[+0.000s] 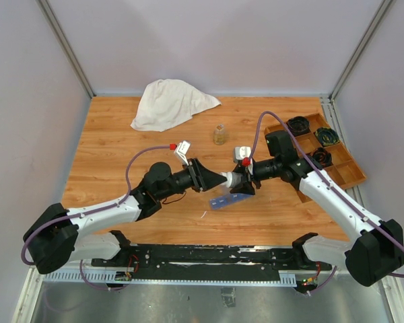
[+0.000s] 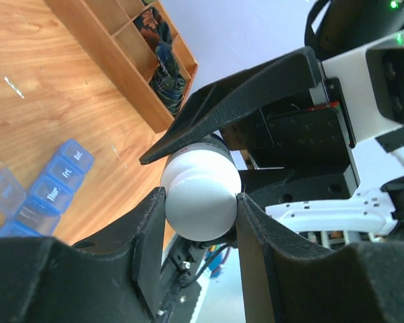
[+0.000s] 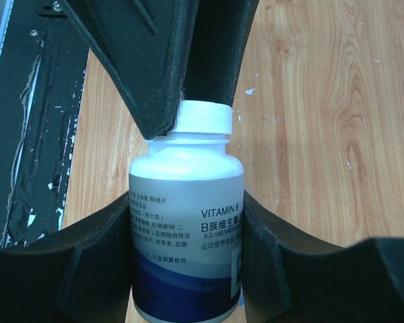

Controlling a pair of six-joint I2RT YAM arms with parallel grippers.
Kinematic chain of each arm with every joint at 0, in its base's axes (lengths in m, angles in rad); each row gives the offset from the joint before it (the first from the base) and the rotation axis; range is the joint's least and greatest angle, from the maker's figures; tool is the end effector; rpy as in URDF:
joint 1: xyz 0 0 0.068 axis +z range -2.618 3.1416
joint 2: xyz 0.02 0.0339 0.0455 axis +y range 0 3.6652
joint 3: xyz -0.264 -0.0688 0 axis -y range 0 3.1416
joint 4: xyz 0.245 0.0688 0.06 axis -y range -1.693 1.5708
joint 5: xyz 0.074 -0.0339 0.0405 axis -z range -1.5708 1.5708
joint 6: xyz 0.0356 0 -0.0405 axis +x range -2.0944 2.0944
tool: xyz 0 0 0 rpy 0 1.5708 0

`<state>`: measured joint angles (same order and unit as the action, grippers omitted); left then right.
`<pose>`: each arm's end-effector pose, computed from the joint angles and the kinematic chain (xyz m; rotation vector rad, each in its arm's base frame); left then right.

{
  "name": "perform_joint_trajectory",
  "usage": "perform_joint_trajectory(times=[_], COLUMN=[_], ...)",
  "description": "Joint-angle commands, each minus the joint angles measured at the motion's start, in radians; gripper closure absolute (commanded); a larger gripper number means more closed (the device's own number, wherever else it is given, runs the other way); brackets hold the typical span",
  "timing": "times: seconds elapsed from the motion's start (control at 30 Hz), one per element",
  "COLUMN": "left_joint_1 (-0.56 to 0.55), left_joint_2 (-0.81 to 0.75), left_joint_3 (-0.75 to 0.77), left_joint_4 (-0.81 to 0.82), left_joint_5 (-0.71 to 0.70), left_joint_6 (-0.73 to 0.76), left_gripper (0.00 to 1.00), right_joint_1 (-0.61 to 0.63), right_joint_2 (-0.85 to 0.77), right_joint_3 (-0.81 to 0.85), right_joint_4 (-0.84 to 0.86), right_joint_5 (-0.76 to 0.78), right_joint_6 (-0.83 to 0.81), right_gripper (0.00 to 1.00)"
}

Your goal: Sort the pills into containers

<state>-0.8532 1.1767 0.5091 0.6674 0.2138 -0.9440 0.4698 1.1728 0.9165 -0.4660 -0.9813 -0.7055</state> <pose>0.1633 -0.1986 0.2527 0.1110 1.8035 -1.5255 0.2008 0.1352 0.2908 -1.5279 1.4131 0.9659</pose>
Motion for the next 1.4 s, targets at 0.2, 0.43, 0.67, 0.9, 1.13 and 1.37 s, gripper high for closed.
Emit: perform_joint_trajectory(times=[0.2,0.43,0.67,0.9,1.13,1.37], left_joint_1=[0.003,0.005,0.031,0.046,0.048,0.048], left_joint_2=[-0.03,-0.04,-0.034,-0.032,0.001,0.01], left_joint_3=[0.068,0.076,0.052,0.047,0.055,0.051], left_joint_4=[-0.115,-0.15,-0.121,-0.11,-0.046,-0.028], left_joint_5=[-0.103,-0.121,-0.109,-0.095,-0.027,0.001], left_joint_6=[-0.262,-0.34,-0.47,-0.488,-0.475,-0.448], left_gripper=[0.89,0.86,0.87,0.88,0.79,0.45], right_joint_1=[-0.006,-0.005,-0.005,-0.005,-0.005,-0.005], right_joint_2=[-0.001,0.001,0.001,0.003,0.004,0.007], right_joint_3=[0.015,0.015,0.015,0.015,0.015,0.015], right_joint_4=[-0.017,-0.018,-0.018,-0.018,-0.018,-0.019], right_joint_5=[0.0,-0.002,0.003,0.006,0.0,0.001], right_joint_6=[-0.001,-0.001,-0.002,-0.006,-0.007,-0.008], right_gripper=[0.99,0.99,0.99,0.99,0.99,0.99])
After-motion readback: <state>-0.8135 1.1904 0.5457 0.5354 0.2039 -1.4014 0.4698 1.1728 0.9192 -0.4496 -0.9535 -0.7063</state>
